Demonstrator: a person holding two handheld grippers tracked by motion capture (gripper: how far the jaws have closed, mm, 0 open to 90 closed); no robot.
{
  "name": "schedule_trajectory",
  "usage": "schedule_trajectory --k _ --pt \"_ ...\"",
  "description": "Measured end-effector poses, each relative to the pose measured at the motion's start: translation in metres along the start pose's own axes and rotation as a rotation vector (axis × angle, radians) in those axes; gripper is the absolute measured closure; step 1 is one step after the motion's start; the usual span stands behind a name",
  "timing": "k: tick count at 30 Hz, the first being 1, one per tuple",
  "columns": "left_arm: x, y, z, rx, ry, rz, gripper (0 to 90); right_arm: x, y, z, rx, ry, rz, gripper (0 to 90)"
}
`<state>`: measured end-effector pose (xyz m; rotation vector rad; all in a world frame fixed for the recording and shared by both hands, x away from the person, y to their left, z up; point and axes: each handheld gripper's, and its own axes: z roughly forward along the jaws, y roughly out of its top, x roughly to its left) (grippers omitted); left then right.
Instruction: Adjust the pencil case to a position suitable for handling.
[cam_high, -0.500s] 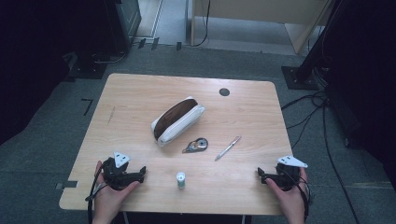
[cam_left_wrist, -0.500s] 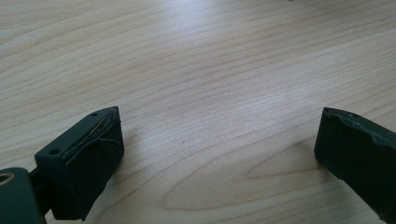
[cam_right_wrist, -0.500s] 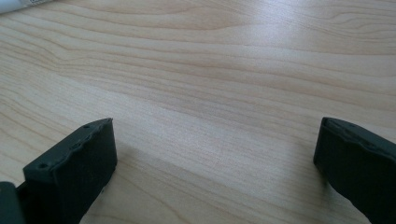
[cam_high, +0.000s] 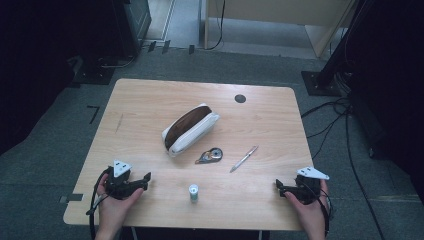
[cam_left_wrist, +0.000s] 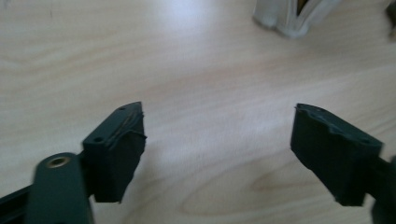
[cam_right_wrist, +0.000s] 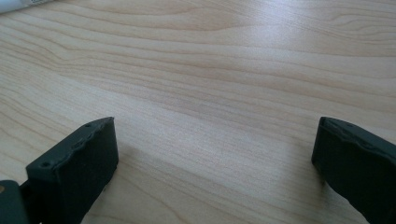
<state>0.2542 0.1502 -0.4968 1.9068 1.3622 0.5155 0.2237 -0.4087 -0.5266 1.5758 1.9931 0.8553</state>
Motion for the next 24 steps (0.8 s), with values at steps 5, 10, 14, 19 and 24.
schedule_trajectory --k 5,10,14,19,24 --pt "-0.002 0.024 0.002 -0.048 -0.059 -0.004 31.9 0.000 0.000 0.000 0.000 0.000 0.000 0.0" --pt "-0.009 0.046 0.010 -0.085 -0.087 0.009 37.3 0.001 0.000 0.000 0.000 -0.003 0.005 0.2" --pt "-0.014 0.058 0.020 -0.098 -0.075 0.042 46.4 0.001 0.000 0.000 0.000 -0.003 0.005 0.3" --pt "-0.019 0.068 0.033 -0.099 -0.108 0.055 48.0 0.001 0.000 0.000 0.000 -0.005 0.007 0.3" --pt "-0.024 0.075 0.043 -0.094 -0.112 0.074 48.6 0.001 0.000 0.000 0.000 -0.005 0.007 0.3"
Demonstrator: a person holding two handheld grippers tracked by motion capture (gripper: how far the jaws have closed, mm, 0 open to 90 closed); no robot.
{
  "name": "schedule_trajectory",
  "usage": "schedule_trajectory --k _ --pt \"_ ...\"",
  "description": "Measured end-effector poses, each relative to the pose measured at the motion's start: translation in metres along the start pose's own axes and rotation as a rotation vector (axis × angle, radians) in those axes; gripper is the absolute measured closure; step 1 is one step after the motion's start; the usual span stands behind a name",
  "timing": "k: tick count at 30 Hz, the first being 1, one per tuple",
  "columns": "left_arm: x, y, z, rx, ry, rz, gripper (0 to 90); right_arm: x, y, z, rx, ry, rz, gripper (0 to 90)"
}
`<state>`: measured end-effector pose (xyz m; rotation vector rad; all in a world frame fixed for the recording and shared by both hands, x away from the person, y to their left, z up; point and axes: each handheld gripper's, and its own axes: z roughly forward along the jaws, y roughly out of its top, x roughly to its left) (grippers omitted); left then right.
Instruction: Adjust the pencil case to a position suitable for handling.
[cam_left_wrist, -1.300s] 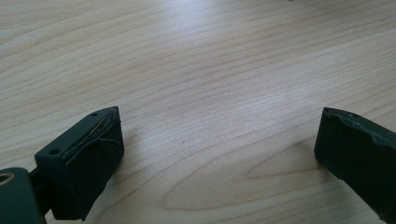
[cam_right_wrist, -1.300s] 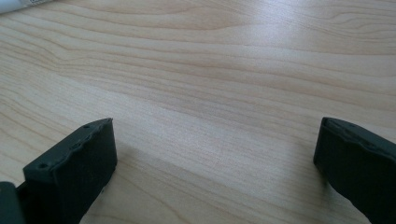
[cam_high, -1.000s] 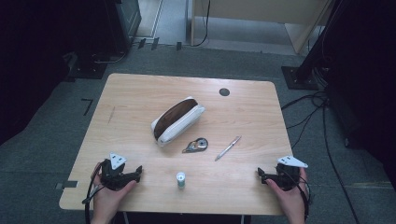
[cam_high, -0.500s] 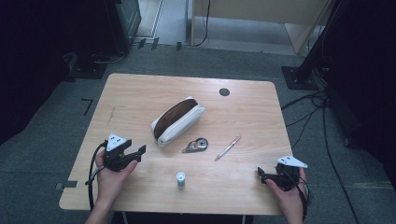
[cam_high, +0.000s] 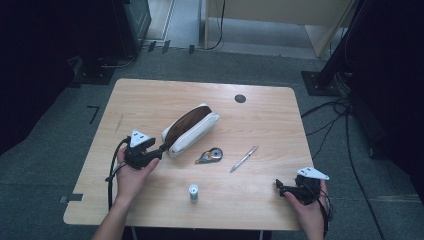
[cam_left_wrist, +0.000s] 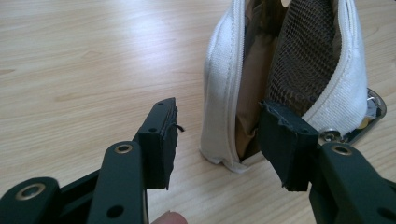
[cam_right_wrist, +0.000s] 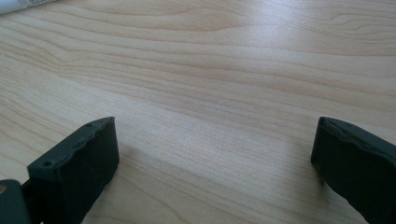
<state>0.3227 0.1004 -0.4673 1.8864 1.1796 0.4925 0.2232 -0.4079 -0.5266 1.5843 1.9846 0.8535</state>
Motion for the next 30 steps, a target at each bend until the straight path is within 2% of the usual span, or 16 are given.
schedule_trajectory --k 5,8,9,16,20,24,30 --pt "-0.007 0.001 0.008 0.011 -0.014 0.012 51.1 0.000 0.000 0.000 -0.002 0.000 0.001 0.3" --pt "-0.015 0.000 0.008 0.016 -0.054 0.013 51.8 0.000 0.000 0.000 -0.002 0.000 0.001 0.3" --pt "-0.015 0.000 0.008 0.016 -0.054 0.013 51.9 0.000 0.000 0.000 -0.002 0.000 0.001 0.3" --pt "-0.028 -0.002 0.010 0.040 -0.126 0.006 51.8 0.000 0.000 0.000 0.000 0.000 0.000 0.3" --pt "-0.037 -0.002 0.011 0.050 -0.187 -0.005 50.1 0.000 0.000 0.000 -0.001 -0.001 0.000 0.6" --pt "-0.044 -0.004 0.012 0.055 -0.216 0.012 47.6 0.000 0.000 0.000 -0.002 -0.001 0.000 0.7" --pt "-0.053 -0.006 0.019 0.080 -0.245 0.012 46.3 0.000 0.000 0.000 -0.002 -0.001 0.000 0.7"
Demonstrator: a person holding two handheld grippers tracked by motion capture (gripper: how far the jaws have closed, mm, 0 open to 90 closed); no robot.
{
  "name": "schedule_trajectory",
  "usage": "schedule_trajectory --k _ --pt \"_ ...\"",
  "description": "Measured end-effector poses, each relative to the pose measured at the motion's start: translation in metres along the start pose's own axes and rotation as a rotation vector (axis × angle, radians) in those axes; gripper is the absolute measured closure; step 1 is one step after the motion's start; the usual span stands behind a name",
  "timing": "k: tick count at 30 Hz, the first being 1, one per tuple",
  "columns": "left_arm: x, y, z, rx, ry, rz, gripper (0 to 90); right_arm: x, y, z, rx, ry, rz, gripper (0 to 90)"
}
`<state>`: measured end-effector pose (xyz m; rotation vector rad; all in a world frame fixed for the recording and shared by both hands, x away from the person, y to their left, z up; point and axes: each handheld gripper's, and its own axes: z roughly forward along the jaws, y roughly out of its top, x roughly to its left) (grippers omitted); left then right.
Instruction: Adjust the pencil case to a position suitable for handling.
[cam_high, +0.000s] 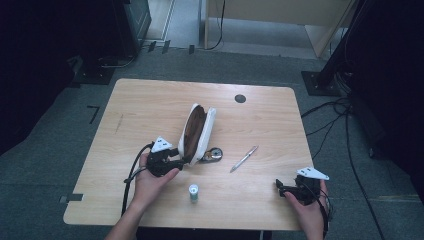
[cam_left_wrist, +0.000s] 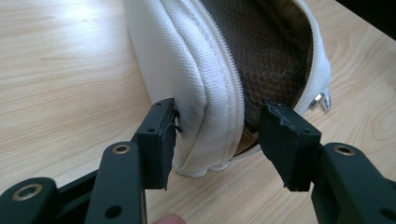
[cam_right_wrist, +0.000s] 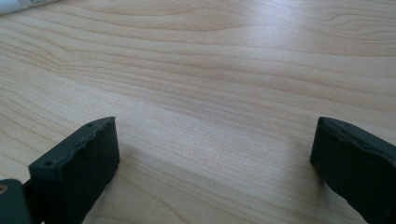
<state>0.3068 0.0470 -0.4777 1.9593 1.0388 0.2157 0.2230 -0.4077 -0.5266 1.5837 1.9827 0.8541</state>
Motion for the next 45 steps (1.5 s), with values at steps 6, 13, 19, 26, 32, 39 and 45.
schedule_trajectory --k 6,13,19,26,32,39,45 --pt "-0.005 0.000 0.007 0.017 -0.035 -0.003 45.0 0.000 0.000 0.000 0.000 0.000 0.000 0.7" --pt "-0.010 0.004 0.017 0.021 -0.075 -0.014 42.8 0.000 0.000 0.000 0.000 0.000 0.000 0.7" --pt "-0.013 0.004 0.021 0.015 -0.079 -0.006 41.1 0.000 0.000 0.000 0.000 0.000 0.000 0.7" --pt "-0.012 0.002 0.016 0.004 -0.082 0.009 35.3 0.000 0.000 0.000 0.000 0.001 -0.001 0.7" --pt "-0.009 0.001 0.005 -0.005 -0.053 0.003 17.8 0.000 0.000 0.000 0.000 0.000 0.000 0.7" --pt "0.003 -0.004 -0.013 -0.036 -0.036 -0.017 9.6 0.000 0.000 0.000 0.000 0.000 0.000 0.7" --pt "0.017 -0.018 -0.031 -0.043 0.022 -0.041 8.2 0.007 -0.004 -0.008 -0.059 -0.043 -0.054 19.2"
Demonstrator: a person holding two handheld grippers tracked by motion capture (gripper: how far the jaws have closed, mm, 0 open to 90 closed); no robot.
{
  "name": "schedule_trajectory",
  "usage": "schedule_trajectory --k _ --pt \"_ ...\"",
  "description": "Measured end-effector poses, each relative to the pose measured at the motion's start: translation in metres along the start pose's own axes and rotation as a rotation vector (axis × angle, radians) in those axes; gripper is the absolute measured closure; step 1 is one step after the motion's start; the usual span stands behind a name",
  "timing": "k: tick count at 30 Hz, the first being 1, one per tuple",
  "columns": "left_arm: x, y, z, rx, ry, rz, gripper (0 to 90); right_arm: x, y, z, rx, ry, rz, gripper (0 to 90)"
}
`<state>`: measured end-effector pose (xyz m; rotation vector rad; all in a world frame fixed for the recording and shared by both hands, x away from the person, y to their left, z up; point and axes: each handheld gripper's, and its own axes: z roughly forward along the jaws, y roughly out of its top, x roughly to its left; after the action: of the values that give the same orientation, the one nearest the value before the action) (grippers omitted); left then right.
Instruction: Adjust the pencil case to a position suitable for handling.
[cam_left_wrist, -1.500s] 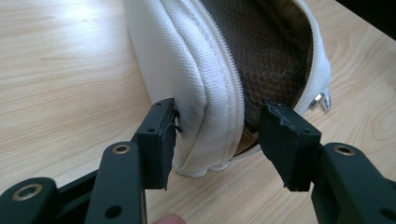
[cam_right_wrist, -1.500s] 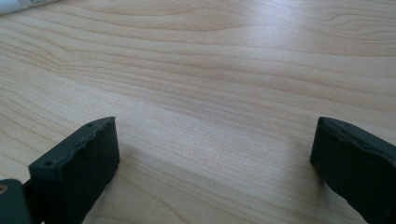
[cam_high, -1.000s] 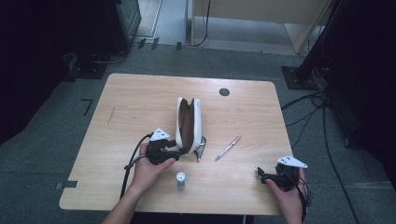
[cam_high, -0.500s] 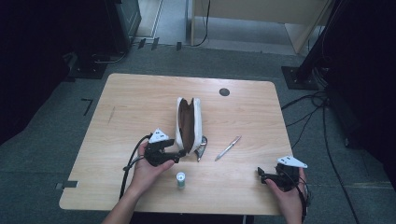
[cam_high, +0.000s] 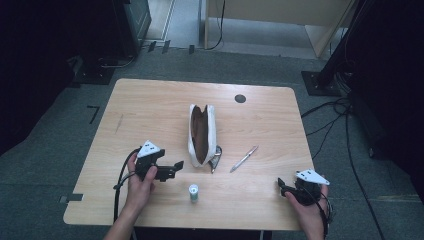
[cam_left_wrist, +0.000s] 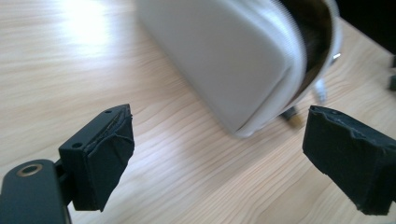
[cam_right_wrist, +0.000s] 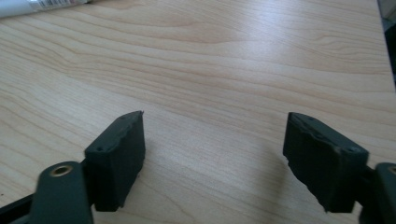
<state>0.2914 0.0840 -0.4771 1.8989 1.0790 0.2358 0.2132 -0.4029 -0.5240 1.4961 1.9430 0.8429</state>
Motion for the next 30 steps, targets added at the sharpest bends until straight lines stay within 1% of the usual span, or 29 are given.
schedule_trajectory --k 2,5,7,8,9,10,11,13,16,18,19,20,21,22,24,26,30 --pt "0.006 -0.006 -0.006 0.003 0.029 -0.009 8.2 0.000 0.000 0.000 0.003 -0.003 0.000 19.0" --pt "0.016 -0.014 -0.015 0.007 0.052 -0.029 8.2 -0.001 0.000 -0.001 0.012 0.005 0.014 19.2" --pt "0.022 -0.019 -0.021 0.009 0.077 -0.034 8.2 0.000 0.000 -0.002 0.016 0.006 0.014 19.7" --pt "0.024 -0.022 -0.023 0.010 0.090 -0.027 7.9 0.002 0.001 -0.002 0.019 0.008 0.012 19.7" --pt "0.029 -0.027 -0.027 0.019 0.107 -0.013 2.2 0.006 0.001 -0.003 0.013 0.023 0.029 19.8" --pt "0.029 -0.027 -0.027 0.019 0.107 -0.013 1.9 0.006 0.001 -0.003 0.013 0.023 0.029 19.8" --pt "0.031 -0.030 -0.029 0.027 0.117 -0.012 1.9 0.008 0.002 -0.004 0.011 0.036 0.032 19.6" --pt "0.035 -0.036 -0.032 0.038 0.150 -0.014 1.9 0.015 0.004 -0.004 0.006 0.046 0.036 19.3" --pt "0.041 -0.045 -0.038 0.053 0.193 -0.010 1.8 0.024 0.008 -0.003 0.003 0.041 0.035 19.4" --pt "0.043 -0.050 -0.041 0.062 0.212 -0.007 1.8 0.030 0.011 -0.004 -0.002 0.043 0.042 21.1" --pt "0.044 -0.052 -0.042 0.063 0.227 -0.005 1.8 0.032 0.013 -0.004 -0.004 0.053 0.045 21.4" --pt "0.046 -0.055 -0.045 0.076 0.246 -0.002 1.8 0.036 0.016 -0.004 -0.005 0.065 0.048 21.7" --pt "0.046 -0.055 -0.045 0.076 0.246 -0.002 1.8 0.036 0.016 -0.004 -0.005 0.065 0.048 21.7" --pt "0.047 -0.057 -0.047 0.082 0.254 -0.001 1.8 0.040 0.019 -0.003 -0.010 0.066 0.058 21.8" --pt "0.049 -0.060 -0.051 0.088 0.277 0.008 1.8 0.042 0.021 -0.003 -0.012 0.071 0.060 21.6" --pt "0.052 -0.064 -0.055 0.095 0.294 0.010 1.8 0.049 0.025 0.000 -0.008 0.066 0.047 21.0" --pt "0.059 -0.073 -0.063 0.105 0.332 0.006 1.8 0.053 0.030 0.003 -0.012 0.063 0.048 21.3"
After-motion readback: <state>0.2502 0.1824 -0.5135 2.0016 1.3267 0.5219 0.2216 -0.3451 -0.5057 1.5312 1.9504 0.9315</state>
